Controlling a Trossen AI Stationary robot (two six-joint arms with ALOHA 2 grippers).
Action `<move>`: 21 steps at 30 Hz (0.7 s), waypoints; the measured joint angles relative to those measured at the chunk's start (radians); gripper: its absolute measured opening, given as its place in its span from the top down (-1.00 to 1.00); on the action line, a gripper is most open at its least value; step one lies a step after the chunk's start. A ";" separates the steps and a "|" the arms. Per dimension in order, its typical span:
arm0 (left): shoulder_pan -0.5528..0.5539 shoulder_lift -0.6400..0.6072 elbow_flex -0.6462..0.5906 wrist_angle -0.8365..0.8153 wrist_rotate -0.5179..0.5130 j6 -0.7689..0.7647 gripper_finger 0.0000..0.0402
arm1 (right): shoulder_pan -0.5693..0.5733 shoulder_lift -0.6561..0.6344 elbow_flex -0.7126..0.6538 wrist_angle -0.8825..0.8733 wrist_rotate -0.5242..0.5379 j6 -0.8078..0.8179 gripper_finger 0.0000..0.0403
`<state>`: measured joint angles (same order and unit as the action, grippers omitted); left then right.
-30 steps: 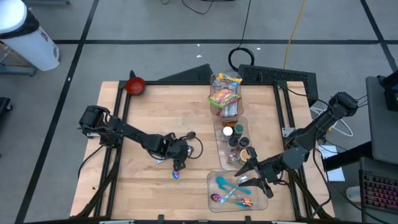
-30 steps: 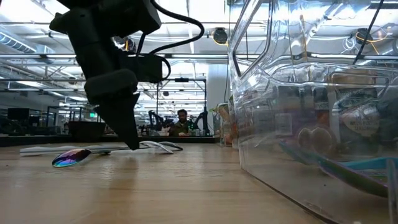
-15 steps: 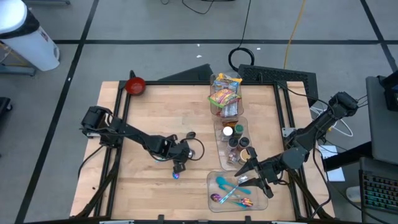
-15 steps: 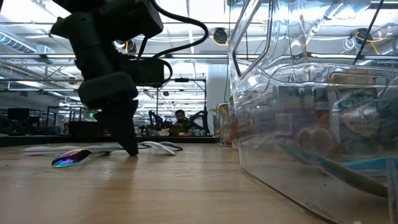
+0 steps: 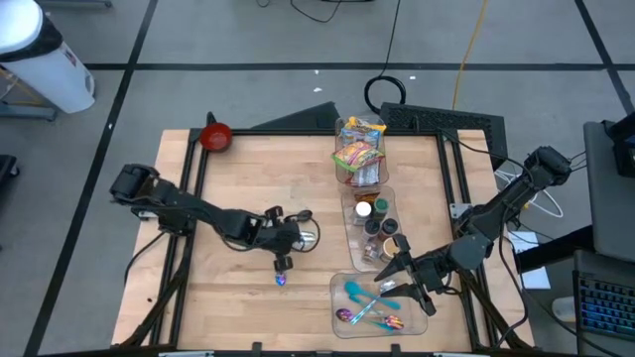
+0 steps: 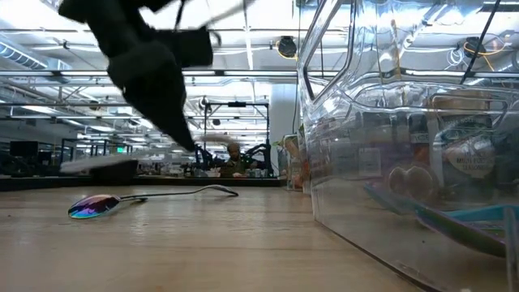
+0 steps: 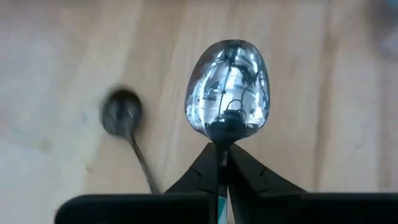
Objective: Pick & Place Food Item
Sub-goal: Put the light blue spoon into the bottom transparent bin
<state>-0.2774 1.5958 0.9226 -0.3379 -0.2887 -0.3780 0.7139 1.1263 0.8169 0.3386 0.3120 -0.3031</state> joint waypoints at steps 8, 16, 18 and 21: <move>-0.048 -0.214 -0.084 0.227 -0.069 0.248 0.95 | 0.000 0.000 0.000 -0.001 0.000 0.002 0.22; -0.011 -0.475 -0.405 0.762 0.073 0.413 0.95 | -0.007 0.000 0.000 -0.003 0.001 -0.004 0.23; 0.000 -0.513 -0.488 0.920 0.184 0.424 0.95 | -0.019 0.000 0.000 0.000 0.002 -0.004 0.23; 0.008 -0.524 -0.576 1.123 0.318 0.425 0.95 | -0.049 0.005 0.000 0.004 0.002 0.006 0.23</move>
<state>-0.2697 1.0714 0.3468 0.7854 0.0295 0.0467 0.6648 1.1310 0.8169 0.3428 0.3145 -0.2974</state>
